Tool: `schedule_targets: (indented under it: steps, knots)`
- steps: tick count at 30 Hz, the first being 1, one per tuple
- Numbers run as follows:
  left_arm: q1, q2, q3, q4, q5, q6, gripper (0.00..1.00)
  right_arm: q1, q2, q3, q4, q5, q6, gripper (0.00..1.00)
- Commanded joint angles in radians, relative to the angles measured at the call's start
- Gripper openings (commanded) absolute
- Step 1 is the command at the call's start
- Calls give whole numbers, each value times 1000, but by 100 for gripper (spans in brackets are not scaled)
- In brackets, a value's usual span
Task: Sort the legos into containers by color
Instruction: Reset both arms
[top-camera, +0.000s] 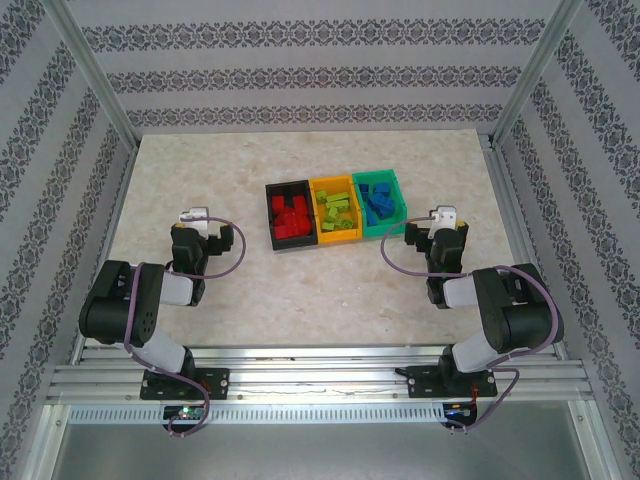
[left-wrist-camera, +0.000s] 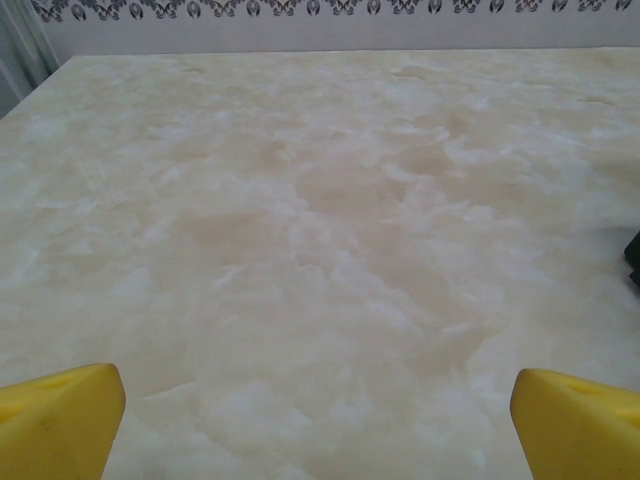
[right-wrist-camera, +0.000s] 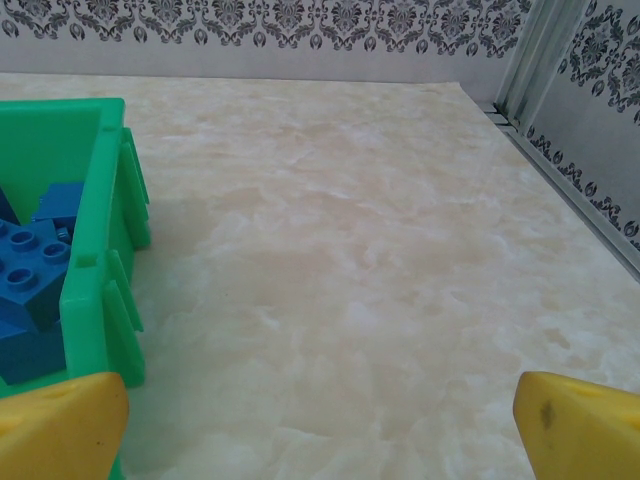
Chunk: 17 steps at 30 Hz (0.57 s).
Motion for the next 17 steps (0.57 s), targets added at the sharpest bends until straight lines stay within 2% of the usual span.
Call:
schedule_targets:
  steps: [1,17]
  knots:
    - [2,5,1,24,-8,28,99,-13,3,16,22,-17,-4,98]
    - [3,7,15,4,37,47,99,-17,3,19,17,-35,-1,98]
